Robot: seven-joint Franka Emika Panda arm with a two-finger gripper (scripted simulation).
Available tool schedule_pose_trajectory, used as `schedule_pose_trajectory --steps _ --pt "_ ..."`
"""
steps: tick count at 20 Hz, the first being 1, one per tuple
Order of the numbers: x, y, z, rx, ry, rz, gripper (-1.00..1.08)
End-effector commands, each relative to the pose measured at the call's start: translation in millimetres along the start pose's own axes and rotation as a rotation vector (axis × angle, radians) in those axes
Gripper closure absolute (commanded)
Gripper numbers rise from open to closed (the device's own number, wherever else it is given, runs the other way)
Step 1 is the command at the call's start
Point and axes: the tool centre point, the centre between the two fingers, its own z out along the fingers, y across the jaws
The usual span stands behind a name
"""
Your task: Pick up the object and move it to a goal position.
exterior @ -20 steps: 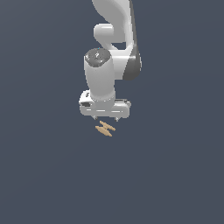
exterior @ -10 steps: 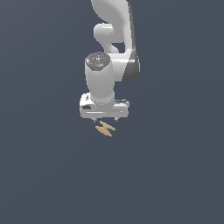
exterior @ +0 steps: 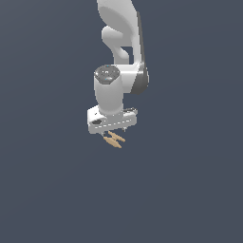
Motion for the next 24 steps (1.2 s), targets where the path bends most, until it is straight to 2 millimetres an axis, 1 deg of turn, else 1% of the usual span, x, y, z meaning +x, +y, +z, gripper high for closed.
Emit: schedule_pose_trajectory --steps 1,16,24 --pt "-3.0 0.7 7.4 -0.003 -0.001 -0.072 -0.92" --pt "-21.6 0.4 49.5 -0.014 -0.008 -0.5 -0.92" --pt "-29.6 -1.8 65.5 -0.013 -0.007 -0.677 -0.92"
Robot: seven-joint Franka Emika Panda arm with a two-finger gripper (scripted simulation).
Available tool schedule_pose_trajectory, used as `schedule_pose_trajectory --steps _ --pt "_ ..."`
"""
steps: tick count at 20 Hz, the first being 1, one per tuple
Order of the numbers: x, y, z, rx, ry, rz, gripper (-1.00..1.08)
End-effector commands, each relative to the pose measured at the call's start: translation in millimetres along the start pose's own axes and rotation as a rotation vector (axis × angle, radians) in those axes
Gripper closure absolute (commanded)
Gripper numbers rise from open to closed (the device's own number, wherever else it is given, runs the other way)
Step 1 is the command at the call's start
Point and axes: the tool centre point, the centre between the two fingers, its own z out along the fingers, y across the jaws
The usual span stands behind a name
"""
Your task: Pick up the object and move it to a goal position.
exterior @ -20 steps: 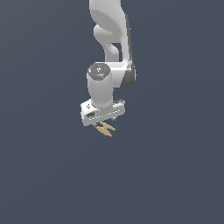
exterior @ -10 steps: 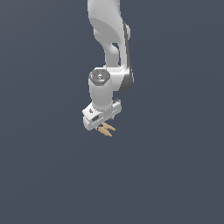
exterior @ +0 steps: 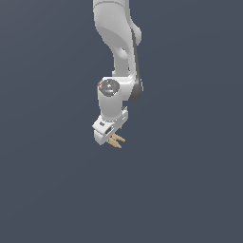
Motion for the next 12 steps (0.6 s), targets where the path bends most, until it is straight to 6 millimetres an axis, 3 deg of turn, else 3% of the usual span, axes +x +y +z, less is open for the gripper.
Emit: schedule_pose_trajectory --steps 1,12 --pt "-1.1 -1.8 3.8 0.0 0.001 -0.046 -0.92" --pt "-2.9 -4.7 10.0 0.0 0.002 -0.115 -0.92"
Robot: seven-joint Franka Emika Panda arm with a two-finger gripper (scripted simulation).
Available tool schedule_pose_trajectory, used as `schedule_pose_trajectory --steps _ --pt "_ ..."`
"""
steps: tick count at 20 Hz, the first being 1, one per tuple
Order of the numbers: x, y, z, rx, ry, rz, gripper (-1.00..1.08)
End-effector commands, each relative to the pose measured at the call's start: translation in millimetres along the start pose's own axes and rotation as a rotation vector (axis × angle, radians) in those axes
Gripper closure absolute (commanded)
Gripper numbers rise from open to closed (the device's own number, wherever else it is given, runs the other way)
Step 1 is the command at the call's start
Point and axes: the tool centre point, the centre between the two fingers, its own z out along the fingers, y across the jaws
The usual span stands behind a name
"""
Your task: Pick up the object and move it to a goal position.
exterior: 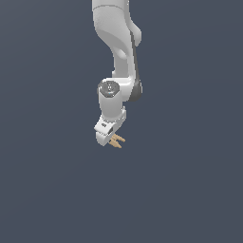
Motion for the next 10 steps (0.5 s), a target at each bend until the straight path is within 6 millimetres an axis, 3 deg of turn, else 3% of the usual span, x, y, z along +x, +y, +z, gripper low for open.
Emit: schedule_pose_trajectory --steps 1,5,10 --pt "0.1 0.0 0.2 0.0 0.0 0.0 -0.92" --pt "0.0 -0.3 8.2 0.0 0.0 -0.001 -0.92" --pt "-0.3 -1.1 31.6 0.0 0.0 -0.004 -0.92"
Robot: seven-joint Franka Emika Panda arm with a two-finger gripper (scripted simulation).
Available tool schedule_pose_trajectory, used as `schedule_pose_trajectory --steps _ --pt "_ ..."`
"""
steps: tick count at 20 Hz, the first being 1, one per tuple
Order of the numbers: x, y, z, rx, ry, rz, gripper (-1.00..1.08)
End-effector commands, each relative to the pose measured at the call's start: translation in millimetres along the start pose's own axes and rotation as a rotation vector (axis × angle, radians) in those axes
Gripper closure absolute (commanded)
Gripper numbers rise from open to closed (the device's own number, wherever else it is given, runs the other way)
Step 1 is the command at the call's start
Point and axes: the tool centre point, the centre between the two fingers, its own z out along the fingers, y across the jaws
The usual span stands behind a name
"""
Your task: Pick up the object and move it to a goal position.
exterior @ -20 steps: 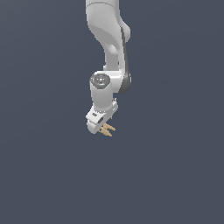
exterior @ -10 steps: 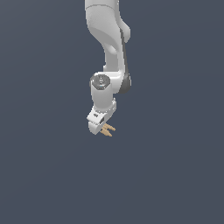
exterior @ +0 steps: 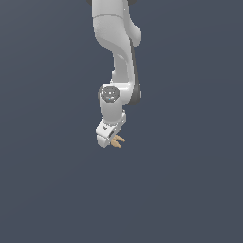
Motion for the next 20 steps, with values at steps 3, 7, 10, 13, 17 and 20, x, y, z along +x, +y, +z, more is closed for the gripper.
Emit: schedule_pose_trajectory --steps 3,7,10,13,17,20 --pt "-0.3 -0.6 19.8 0.001 0.0 -0.002 -0.92" --pt "0.0 0.0 26.4 0.001 0.0 -0.002 -0.92" --pt "0.0 0.1 26.7 0.001 0.0 -0.002 1.08" --pt "0.0 0.1 26.7 0.001 0.0 -0.002 1.08" --pt "0.0 0.1 26.7 0.001 0.0 -0.002 1.08" --pt "-0.1 0.4 25.7 0.0 0.0 -0.002 1.08"
